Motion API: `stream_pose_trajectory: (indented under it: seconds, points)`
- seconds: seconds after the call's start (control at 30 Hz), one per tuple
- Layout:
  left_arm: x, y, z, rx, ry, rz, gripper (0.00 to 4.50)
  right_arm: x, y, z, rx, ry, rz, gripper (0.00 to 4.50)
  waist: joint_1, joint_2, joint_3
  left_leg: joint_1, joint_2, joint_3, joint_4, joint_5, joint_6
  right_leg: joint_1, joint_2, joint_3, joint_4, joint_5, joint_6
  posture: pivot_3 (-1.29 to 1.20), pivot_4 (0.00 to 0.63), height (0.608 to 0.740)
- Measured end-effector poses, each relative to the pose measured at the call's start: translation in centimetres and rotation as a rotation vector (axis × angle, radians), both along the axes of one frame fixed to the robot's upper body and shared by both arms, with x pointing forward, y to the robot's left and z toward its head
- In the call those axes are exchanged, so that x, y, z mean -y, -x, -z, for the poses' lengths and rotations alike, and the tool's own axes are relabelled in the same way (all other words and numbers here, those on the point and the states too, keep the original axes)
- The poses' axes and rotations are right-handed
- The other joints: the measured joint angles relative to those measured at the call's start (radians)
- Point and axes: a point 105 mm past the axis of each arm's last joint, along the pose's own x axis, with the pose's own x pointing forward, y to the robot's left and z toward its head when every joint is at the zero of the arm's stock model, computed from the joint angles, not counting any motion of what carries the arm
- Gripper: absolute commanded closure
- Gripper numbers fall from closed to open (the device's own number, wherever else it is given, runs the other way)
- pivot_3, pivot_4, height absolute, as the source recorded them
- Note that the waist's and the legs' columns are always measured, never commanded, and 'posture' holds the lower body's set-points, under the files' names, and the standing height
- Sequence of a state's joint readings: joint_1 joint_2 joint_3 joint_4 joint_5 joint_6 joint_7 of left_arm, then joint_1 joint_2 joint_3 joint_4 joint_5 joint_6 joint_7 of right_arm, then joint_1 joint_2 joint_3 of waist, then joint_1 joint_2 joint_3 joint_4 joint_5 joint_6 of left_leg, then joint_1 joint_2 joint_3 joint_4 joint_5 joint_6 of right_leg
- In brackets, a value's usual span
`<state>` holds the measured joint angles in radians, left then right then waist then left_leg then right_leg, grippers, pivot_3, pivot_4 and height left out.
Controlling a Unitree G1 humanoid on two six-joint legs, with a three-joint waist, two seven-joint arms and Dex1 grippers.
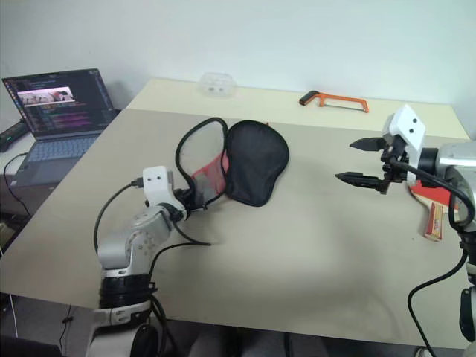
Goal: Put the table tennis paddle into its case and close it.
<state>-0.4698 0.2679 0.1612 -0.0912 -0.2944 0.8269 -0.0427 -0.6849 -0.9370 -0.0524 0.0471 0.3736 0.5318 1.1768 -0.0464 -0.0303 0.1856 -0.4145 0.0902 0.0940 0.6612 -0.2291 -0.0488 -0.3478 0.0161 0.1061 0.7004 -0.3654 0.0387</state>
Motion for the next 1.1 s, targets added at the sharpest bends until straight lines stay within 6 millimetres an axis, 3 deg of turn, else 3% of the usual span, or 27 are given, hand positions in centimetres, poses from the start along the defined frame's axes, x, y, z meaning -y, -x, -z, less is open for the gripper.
stream_pose_trajectory:
  seconds: [0.2, 0.33, 0.43, 0.7, 0.83, 1.0, 1.1]
  points:
    - [2.4, -0.9, -4.7, 0.154, -0.056, 0.086, 4.48, -0.4, -0.2, -0.2, 0.009, -0.014, -0.013, 0.0, 0.009, 0.0, 0.0, -0.003, -0.002, -0.006, 0.0, 0.0, 0.0, 0.002, -0.001, -0.006, -0.003, 0.0, 0.0, 0.0, 0.15, 0.74]
    - [5.2, -1.2, -7.0, 0.222, -0.04, 0.154, 4.48, -0.5, -0.3, 0.0, 0.009, -0.019, -0.016, 0.0, 0.017, 0.0, 0.0, -0.003, -0.007, -0.008, 0.0, 0.0, 0.0, 0.003, -0.002, -0.007, -0.004, 0.0, 0.0, 0.0, 0.15, 0.74]
    - [6.6, -1.3, -6.7, 0.212, -0.043, 0.175, 4.48, -0.5, -0.4, 0.0, 0.014, -0.022, -0.013, 0.0, 0.016, 0.0, 0.0, -0.003, -0.008, -0.008, 0.0, 0.0, 0.0, 0.003, -0.002, -0.007, -0.004, 0.0, 0.0, 0.0, 0.15, 0.74]
    - [8.1, -2.2, -4.2, 0.151, -0.015, 0.143, 4.48, -0.2, -0.6, 0.0, 0.018, -0.02, 0.007, 0.0, 0.016, 0.0, 0.0, -0.003, -0.009, -0.009, 0.0, 0.0, 0.0, 0.004, -0.002, -0.008, -0.004, 0.0, 0.0, 0.0, 0.15, 0.74]
    - [6.7, -2.4, -4.3, 0.172, -0.066, 0.083, 4.48, 0.0, -0.6, -0.1, 0.02, -0.015, 0.016, 0.0, 0.014, 0.0, 0.0, -0.003, -0.009, -0.009, -0.001, 0.0, 0.0, 0.004, -0.002, -0.007, -0.004, 0.0, 0.0, 0.0, 0.15, 0.74]
    - [1.7, -1.9, -3.1, 0.151, -0.239, -0.015, 4.48, 0.2, -0.6, -0.4, 0.029, -0.017, 0.024, 0.0, 0.013, 0.0, 0.0, -0.002, -0.008, -0.009, -0.001, 0.0, 0.0, 0.003, -0.002, -0.007, -0.004, 0.0, 0.0, 0.0, 0.15, 0.74]
    - [-0.5, -1.8, -4.0, 0.178, -0.341, -0.044, 4.48, 0.2, -0.6, -0.4, 0.029, -0.017, 0.025, 0.0, 0.016, 0.0, 0.0, -0.002, -0.008, -0.01, -0.001, 0.0, 0.0, 0.004, -0.003, -0.008, -0.004, 0.0, 0.0, 0.0, 0.15, 0.74]
